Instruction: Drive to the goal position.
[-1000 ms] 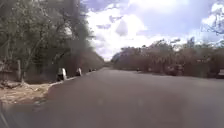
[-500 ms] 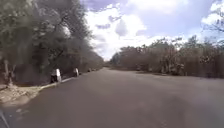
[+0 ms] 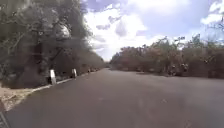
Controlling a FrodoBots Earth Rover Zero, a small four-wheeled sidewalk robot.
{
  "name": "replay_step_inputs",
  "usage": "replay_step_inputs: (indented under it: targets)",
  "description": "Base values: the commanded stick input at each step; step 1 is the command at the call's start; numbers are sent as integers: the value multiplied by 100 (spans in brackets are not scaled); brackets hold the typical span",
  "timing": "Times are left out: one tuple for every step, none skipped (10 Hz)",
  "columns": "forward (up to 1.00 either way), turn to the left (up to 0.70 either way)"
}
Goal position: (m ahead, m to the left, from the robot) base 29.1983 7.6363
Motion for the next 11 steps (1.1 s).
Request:
replay_step_inputs:
  targets:
    - [70, 0]
    - [70, 0]
    - [70, 0]
    - [70, 0]
    - [70, 0]
    - [70, 0]
    - [70, 0]
    - [70, 0]
    - [70, 0]
    - [70, 11]
    - [70, 26]
